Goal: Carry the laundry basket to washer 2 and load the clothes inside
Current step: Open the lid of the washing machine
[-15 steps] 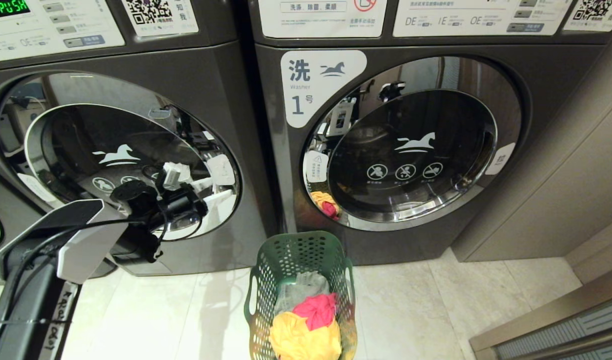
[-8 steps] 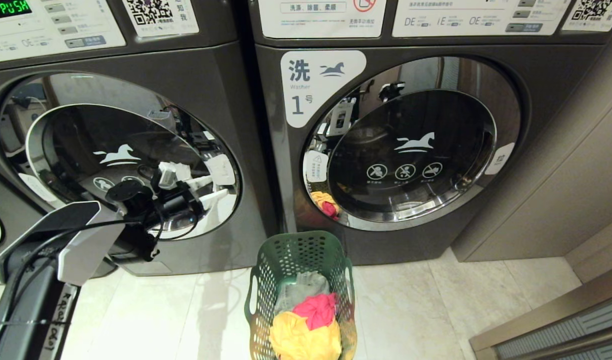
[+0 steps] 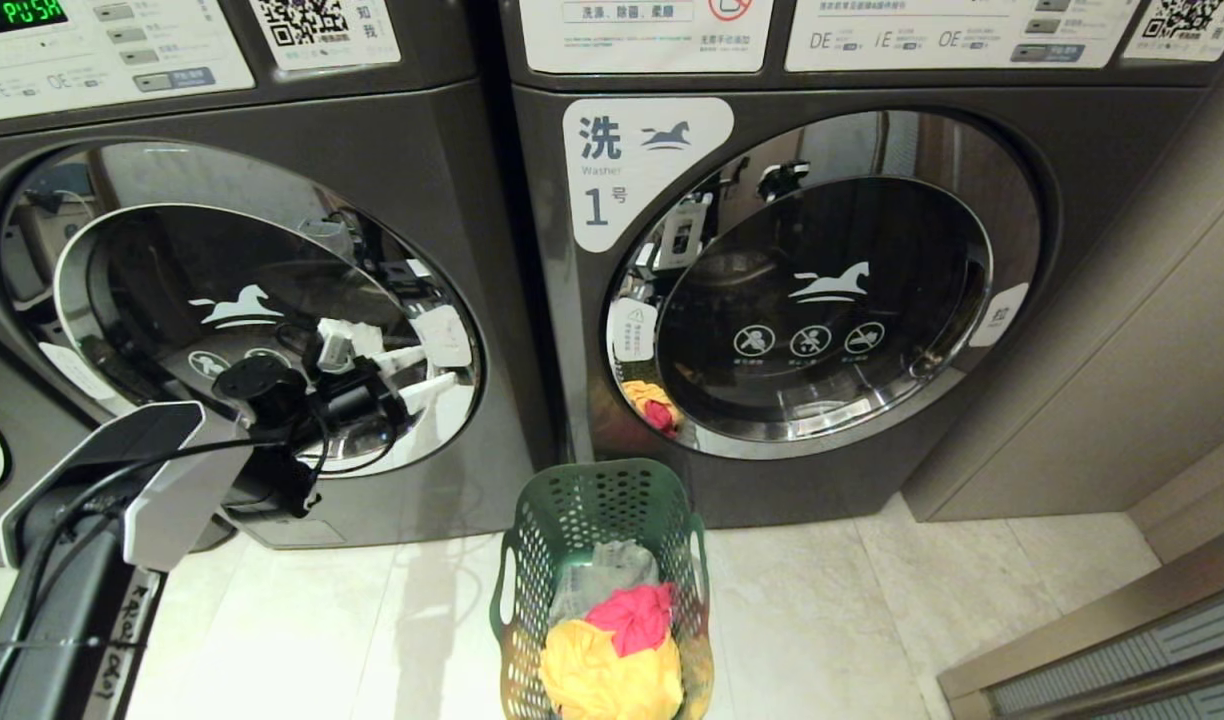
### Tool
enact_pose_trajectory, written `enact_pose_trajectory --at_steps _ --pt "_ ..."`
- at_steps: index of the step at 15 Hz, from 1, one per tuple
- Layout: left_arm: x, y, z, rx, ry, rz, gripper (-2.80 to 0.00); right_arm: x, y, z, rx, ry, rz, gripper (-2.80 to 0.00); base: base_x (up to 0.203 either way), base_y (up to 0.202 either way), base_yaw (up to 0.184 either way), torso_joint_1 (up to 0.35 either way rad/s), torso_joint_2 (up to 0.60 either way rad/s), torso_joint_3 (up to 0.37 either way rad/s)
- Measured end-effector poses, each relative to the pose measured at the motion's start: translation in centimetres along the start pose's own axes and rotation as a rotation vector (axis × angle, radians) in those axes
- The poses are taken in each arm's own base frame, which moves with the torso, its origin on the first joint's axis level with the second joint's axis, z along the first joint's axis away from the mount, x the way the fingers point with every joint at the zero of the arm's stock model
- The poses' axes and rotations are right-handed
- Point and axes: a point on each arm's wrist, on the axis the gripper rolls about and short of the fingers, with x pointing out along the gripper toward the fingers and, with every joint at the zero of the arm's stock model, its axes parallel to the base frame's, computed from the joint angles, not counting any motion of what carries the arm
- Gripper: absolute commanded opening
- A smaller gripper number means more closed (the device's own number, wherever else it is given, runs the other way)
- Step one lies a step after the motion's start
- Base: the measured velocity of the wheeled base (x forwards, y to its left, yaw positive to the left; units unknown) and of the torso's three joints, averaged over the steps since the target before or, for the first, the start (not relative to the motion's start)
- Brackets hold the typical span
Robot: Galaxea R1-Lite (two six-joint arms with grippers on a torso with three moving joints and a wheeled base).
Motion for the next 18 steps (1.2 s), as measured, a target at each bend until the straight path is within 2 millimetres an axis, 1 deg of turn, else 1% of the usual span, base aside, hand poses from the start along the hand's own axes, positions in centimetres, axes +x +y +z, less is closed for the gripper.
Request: enact_pose_trajectory --at_steps 3,7,9,12,15,18 --pt "-0.5 -0.5 0.4 0.024 -0.016 0.008 0.0 0.0 0.0 0.0 0.0 0.0 0.0 -2.8 0.0 0.0 0.0 0.0 0.0 0.0" --pt "-0.3 -1.1 0.1 0.008 -0.008 -0.006 0.0 0.0 0.0 0.0 0.0 0.0 0.0 -2.8 0.0 0.0 0.0 0.0 0.0 0.0" --pt "-0.7 -1.5 0.1 0.007 -0.009 -0.007 0.0 0.0 0.0 0.0 0.0 0.0 0.0 -2.8 0.0 0.0 0.0 0.0 0.0 0.0" --pt "-0.9 -1.9 -0.1 -0.042 0.001 -0.009 0.0 0.0 0.0 0.0 0.0 0.0 0.0 -2.8 0.0 0.0 0.0 0.0 0.0 0.0" --pt "-0.9 -1.9 -0.1 -0.045 0.001 -0.012 0.0 0.0 0.0 0.0 0.0 0.0 0.0 -2.8 0.0 0.0 0.0 0.0 0.0 0.0" --pt "-0.3 -1.4 0.4 -0.027 -0.023 -0.022 0.0 0.0 0.0 0.0 0.0 0.0 0.0 -2.8 0.0 0.0 0.0 0.0 0.0 0.0"
